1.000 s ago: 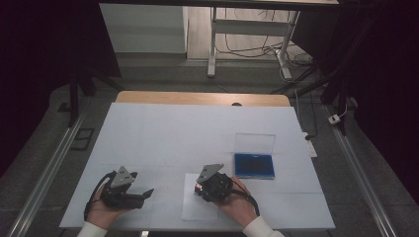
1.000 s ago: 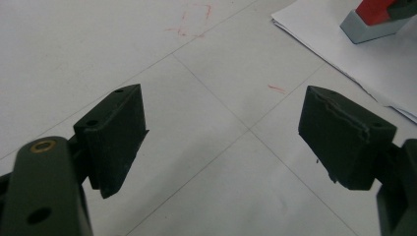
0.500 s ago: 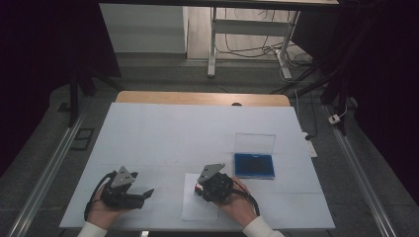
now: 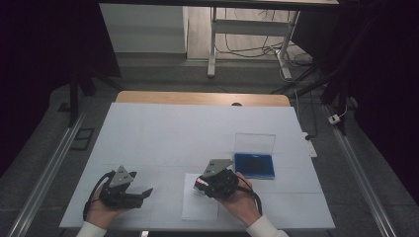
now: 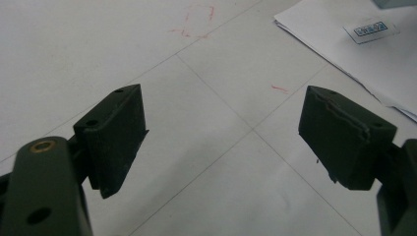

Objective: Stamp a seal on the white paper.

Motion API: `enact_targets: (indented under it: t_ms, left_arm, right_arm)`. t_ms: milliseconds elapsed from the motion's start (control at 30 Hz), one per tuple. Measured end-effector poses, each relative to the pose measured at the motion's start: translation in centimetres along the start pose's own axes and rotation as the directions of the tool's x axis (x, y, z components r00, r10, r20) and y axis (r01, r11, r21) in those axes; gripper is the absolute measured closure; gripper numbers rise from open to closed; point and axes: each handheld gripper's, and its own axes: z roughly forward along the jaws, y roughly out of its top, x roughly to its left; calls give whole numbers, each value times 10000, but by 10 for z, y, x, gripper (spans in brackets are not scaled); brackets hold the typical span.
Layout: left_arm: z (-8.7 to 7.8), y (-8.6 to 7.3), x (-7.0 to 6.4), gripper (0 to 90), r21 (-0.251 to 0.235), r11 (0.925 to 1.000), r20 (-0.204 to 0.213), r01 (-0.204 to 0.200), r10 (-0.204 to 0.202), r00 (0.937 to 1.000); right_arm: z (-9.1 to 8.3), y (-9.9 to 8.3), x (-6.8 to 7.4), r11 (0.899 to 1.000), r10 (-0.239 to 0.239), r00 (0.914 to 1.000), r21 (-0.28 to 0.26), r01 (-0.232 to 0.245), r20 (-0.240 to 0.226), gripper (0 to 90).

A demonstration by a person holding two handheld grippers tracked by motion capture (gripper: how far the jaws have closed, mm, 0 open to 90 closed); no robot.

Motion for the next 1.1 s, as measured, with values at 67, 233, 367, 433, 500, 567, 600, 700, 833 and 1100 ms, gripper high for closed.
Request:
enact_targets:
  t_ms: [67,233,367,433,500,567,600,700,833,1100]
  left_arm:
    - [0,0,0,184,-10,10000,13,-9,9,10000]
    - [0,0,-1,184,0,10000,12,-21,21,10000]
    - [-1,0,0,184,-14,10000,5,-18,18,10000]
    - [-1,0,0,184,-20,10000,-13,-28,28,10000]
    - [-1,0,0,184,-14,10000,-22,-33,33,10000]
    - [-1,1,0,184,-8,10000,-5,-44,44,10000]
    - [-1,1,0,184,-9,10000,3,-61,61,10000]
    - [-1,1,0,184,-11,10000,17,-62,62,10000]
    - [0,1,0,184,-13,10000,14,-64,64,10000]
    - [0,1,1,184,-12,10000,12,-45,45,10000]
  right_arm:
    - [-4,1,-1,9999,76,10000,-110,-76,-21,697]
    - [-10,-1,-5,9990,357,9994,-264,-357,-6,696]
    - [-12,-2,-7,9986,445,9990,-302,-443,69,696]
    - [-13,-3,-9,9982,531,9985,-268,-528,120,695]
    - [-14,-4,-11,9978,598,9980,-282,-592,202,695]
    - [-16,-4,-13,9974,664,9974,-298,-656,276,695]
    - [-17,-5,-14,9973,675,9972,-328,-664,329,695]
    - [-19,-6,-17,9966,753,9965,-363,-740,354,695]
    - [-23,-8,-22,9966,763,9955,-361,-744,555,695]
    - [-36,-13,-34,9946,947,9911,-523,-900,938,695]
